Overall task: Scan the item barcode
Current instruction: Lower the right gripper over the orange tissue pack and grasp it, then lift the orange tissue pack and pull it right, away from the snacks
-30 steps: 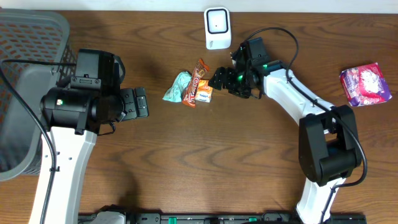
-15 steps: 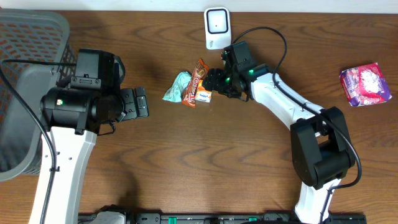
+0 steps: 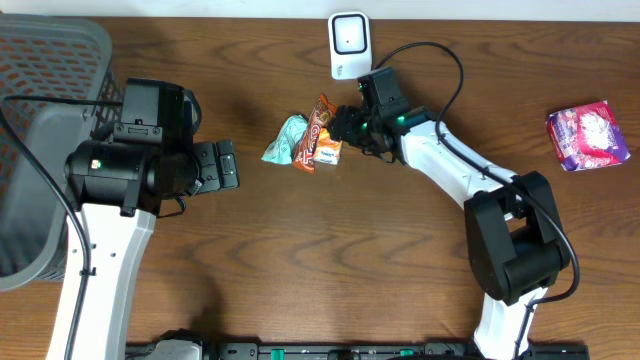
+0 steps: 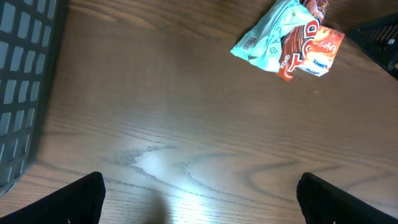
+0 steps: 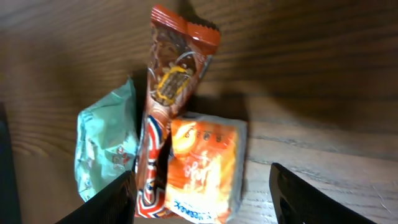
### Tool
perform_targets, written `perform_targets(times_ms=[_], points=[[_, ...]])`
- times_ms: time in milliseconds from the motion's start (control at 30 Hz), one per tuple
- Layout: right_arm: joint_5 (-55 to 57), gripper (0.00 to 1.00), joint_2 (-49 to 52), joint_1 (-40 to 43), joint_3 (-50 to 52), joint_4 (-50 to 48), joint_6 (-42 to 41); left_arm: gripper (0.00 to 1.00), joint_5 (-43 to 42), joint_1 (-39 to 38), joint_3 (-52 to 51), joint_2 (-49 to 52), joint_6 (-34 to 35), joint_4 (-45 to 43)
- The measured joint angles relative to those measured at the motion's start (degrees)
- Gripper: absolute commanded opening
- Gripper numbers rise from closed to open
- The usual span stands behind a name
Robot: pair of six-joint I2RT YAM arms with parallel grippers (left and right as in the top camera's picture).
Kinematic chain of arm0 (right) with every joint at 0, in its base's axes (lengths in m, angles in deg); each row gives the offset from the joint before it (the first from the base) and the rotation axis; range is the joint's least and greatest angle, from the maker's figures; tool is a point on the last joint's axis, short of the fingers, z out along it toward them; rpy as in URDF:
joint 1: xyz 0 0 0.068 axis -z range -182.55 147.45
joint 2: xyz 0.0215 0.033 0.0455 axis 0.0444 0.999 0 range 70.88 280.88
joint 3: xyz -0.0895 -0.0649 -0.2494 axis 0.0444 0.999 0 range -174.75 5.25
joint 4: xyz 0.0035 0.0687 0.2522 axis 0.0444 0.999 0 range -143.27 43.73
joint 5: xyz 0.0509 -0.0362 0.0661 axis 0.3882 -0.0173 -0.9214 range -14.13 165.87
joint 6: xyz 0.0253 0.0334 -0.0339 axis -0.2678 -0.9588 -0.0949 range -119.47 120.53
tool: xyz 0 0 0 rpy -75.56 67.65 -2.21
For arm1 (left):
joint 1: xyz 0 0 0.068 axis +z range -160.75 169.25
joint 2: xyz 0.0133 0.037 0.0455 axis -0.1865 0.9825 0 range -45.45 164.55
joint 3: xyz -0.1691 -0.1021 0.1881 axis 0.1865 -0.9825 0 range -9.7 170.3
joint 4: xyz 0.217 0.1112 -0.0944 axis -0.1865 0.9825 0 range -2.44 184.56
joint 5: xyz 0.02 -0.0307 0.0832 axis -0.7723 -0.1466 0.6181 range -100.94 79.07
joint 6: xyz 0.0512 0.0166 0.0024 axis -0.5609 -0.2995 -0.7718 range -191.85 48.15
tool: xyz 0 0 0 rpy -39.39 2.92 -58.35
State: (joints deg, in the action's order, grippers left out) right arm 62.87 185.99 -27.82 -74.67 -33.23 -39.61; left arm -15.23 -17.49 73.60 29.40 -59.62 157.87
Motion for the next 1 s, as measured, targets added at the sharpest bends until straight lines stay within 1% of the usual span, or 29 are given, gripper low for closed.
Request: perform_targets(times_ms=[200,367,433,533,600,667,733,900,967,1000], points=[[0.0,0.64,0.8,-1.0,0.0,-1.2,-0.1,0.98,0.0,0.0,0.0,0.0,0.0,0.0],[0.0,0.6,4.1,-1.3,0.1,-1.2,-1.5,0.98,0.0,0.0,0.0,0.0,0.0,0.0],[0.0,0.55,5.2,-1.2,0.2,-1.2,-2.0,0.98,0.0,0.0,0.0,0.0,0.0,0.0],[0.0,0.46,5.6,-0.9,0.2,-1.2,-2.8,0.98,0.0,0.0,0.0,0.0,0.0,0.0],[-0.2,0.36,5.7,-0.9,0.2,-1.1,-3.0,0.98,0.0,0.0,0.0,0.0,0.0,0.0],[-0.7,0.31,5.7,-0.9,0.2,-1.1,-3.1,0.98,0.0,0.0,0.0,0.0,0.0,0.0],[-1.4,0.32,5.7,-0.9,0.2,-1.1,-3.3,0.98,0.0,0.0,0.0,0.0,0.0,0.0],[-2.6,0.41,5.7,-0.9,0.2,-0.5,-2.8,0.98,0.0,0.0,0.0,0.0,0.0,0.0],[-2.9,0.42,5.8,-0.9,0.2,-0.1,-2.6,0.98,0.0,0.0,0.0,0.0,0.0,0.0],[-2.9,0.4,5.8,-0.9,0.2,-0.1,-2.4,0.98,0.0,0.0,0.0,0.0,0.0,0.0]])
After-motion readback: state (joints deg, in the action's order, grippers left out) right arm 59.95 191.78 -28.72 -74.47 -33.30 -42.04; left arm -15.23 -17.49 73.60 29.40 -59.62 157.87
